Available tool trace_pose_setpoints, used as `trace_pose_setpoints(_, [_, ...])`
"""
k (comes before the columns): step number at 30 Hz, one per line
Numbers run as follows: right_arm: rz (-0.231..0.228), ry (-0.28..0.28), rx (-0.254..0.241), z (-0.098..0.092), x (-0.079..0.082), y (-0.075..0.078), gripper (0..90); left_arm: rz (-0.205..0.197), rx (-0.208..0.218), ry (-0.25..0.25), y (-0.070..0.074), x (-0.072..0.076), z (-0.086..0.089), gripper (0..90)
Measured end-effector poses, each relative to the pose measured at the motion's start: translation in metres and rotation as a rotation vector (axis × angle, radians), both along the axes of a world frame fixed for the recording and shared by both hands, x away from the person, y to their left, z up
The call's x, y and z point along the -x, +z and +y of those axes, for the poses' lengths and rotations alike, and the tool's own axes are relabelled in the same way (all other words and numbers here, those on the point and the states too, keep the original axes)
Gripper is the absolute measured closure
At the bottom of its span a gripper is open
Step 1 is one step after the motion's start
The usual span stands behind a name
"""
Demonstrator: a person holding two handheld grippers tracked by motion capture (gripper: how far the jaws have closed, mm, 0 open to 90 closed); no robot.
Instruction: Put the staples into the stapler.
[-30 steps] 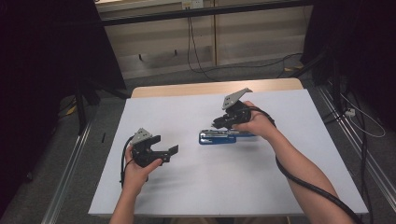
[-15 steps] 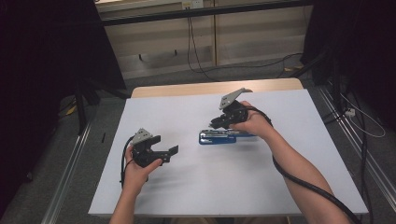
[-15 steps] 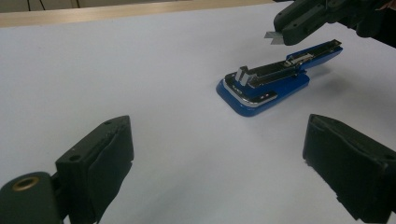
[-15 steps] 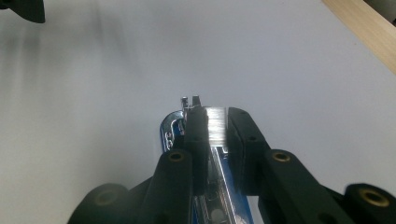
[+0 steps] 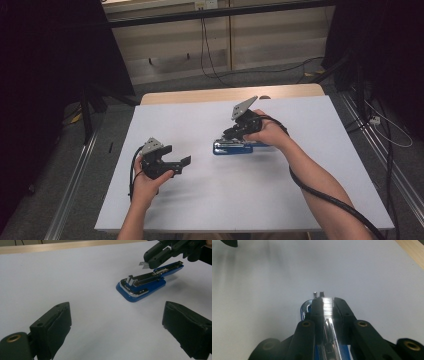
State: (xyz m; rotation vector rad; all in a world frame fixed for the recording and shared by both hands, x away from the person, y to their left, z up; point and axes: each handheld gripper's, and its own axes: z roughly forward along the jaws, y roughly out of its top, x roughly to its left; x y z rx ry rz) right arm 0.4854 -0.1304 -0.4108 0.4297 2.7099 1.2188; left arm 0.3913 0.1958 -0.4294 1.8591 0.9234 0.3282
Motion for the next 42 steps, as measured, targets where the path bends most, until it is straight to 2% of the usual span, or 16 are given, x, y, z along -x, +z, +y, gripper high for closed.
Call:
trace_pose_setpoints(12, [0.004, 0.029, 0.011, 0.004, -0.002, -0.008, 79.1, 0.001, -0.014, -0.004, 0.0, -0.001, 0.0, 8.8])
trace_pose_setpoints(42, [0.005, 0.077, 0.031, 0.01, -0.008, -0.016, 79.0, 0.009, -0.01, -0.003, -0.002, -0.002, -0.001, 8.8])
